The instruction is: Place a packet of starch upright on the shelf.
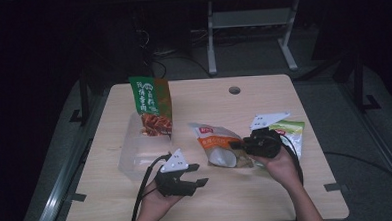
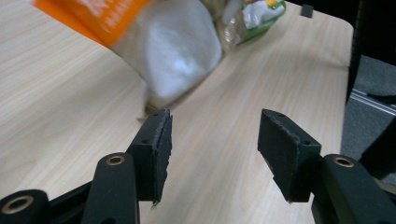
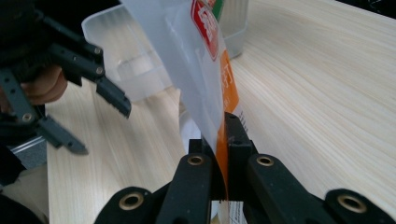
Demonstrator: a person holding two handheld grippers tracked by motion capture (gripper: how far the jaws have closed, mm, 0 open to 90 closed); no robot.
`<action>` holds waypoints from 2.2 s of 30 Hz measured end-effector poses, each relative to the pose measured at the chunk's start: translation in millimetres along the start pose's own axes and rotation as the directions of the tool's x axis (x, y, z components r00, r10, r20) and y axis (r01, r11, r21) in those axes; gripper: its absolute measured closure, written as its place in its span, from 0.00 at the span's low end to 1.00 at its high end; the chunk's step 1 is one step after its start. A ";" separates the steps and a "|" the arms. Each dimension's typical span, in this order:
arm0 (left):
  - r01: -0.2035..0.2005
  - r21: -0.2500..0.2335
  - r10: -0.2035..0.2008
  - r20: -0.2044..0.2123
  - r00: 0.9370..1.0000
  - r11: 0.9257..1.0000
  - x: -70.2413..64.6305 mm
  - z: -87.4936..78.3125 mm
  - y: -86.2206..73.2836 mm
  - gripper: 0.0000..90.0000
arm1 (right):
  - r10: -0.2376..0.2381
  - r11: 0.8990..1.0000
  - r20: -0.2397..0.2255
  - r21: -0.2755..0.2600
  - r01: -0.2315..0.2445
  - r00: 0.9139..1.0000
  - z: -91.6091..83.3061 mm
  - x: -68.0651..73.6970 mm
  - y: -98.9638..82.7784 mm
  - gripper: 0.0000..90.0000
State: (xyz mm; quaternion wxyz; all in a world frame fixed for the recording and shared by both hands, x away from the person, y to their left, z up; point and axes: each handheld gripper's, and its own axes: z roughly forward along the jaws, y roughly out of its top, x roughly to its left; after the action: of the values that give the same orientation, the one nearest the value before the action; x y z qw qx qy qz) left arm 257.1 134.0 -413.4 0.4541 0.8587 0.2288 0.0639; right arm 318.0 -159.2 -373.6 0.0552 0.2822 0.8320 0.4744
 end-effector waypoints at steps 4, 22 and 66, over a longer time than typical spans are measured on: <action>-0.020 -0.004 0.020 0.006 1.000 1.000 -1.3 -3.9 -2.4 0.48 | -0.004 1.000 0.004 -0.004 0.004 1.000 1.8 0.6 9.8 1.00; -0.044 0.010 0.044 0.024 0.999 0.999 -5.2 0.4 -8.3 0.44 | -0.059 0.998 -0.023 -0.034 0.058 0.998 3.6 8.3 57.3 1.00; -0.067 -0.022 0.068 0.032 0.997 0.997 -6.5 -5.7 -7.7 0.40 | -0.175 0.984 -0.196 -0.069 0.164 0.965 105.2 40.0 161.8 1.00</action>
State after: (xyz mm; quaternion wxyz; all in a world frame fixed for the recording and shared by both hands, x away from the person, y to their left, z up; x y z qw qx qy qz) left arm 247.0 139.0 -415.6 0.4645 0.8620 0.1913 0.0676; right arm 389.9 4.7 -291.0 0.0186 0.1589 0.8417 0.5157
